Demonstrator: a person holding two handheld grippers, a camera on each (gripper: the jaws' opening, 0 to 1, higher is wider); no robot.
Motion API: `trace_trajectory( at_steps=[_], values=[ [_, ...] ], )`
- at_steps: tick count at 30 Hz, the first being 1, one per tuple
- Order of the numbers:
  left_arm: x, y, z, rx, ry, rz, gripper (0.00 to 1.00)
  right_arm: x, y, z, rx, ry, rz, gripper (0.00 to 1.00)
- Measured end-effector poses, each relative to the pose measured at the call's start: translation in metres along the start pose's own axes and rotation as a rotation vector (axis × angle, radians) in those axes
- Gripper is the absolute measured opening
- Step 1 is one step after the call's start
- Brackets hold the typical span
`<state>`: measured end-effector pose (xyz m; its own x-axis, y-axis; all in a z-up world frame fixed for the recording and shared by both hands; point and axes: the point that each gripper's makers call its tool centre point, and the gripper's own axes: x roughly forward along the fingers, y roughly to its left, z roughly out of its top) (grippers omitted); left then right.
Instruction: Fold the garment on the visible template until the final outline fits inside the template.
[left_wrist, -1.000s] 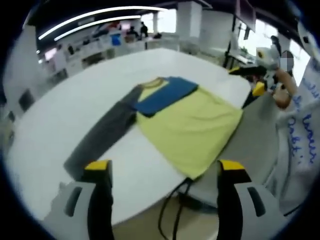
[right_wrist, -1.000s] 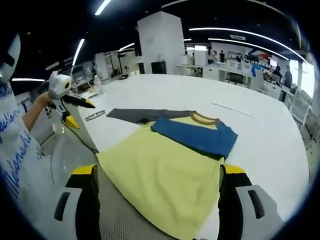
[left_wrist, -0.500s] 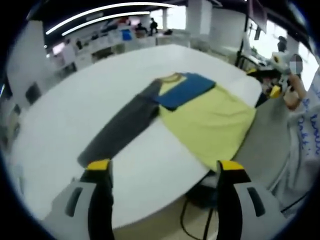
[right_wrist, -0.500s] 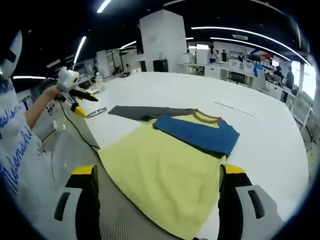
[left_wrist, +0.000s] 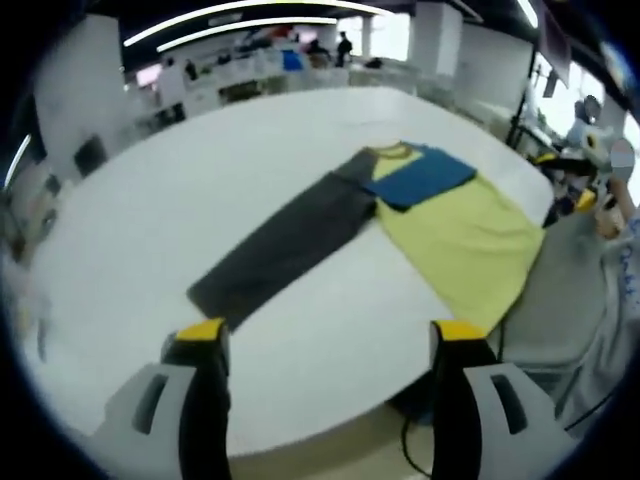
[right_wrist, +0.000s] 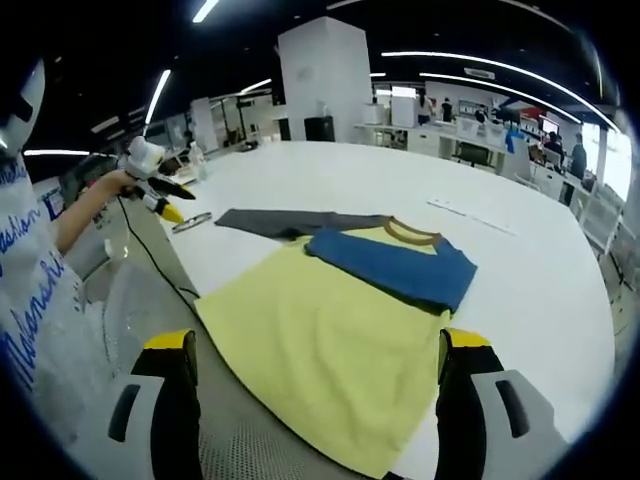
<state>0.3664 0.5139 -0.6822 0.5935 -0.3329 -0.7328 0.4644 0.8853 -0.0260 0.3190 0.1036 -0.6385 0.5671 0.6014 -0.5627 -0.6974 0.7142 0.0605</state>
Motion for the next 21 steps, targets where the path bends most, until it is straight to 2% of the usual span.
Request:
trace_trajectory(
  at_steps=[6, 9, 12, 16, 21],
  values=[
    [0.011, 0.021, -0.001, -0.011, 0.018, 0.011, 0.73, 0.000, 0.002, 0.000, -0.016, 0.017, 0.008, 1.00],
    [0.016, 0.036, 0.001, -0.024, 0.010, 0.042, 0.74, 0.000, 0.002, -0.001, -0.018, 0.022, 0.003, 1.00],
    [0.021, 0.044, 0.002, -0.034, 0.007, 0.048, 0.69, 0.000, 0.001, -0.002, -0.020, 0.027, -0.001, 1.00],
    [0.029, 0.057, 0.003, -0.052, -0.009, 0.069, 0.58, -0.002, -0.002, -0.003, -0.014, 0.021, -0.019, 0.99],
    [0.040, 0.069, 0.003, -0.093, -0.030, 0.086, 0.51, -0.004, -0.003, -0.003, -0.005, 0.015, -0.033, 0.97]
  ],
)
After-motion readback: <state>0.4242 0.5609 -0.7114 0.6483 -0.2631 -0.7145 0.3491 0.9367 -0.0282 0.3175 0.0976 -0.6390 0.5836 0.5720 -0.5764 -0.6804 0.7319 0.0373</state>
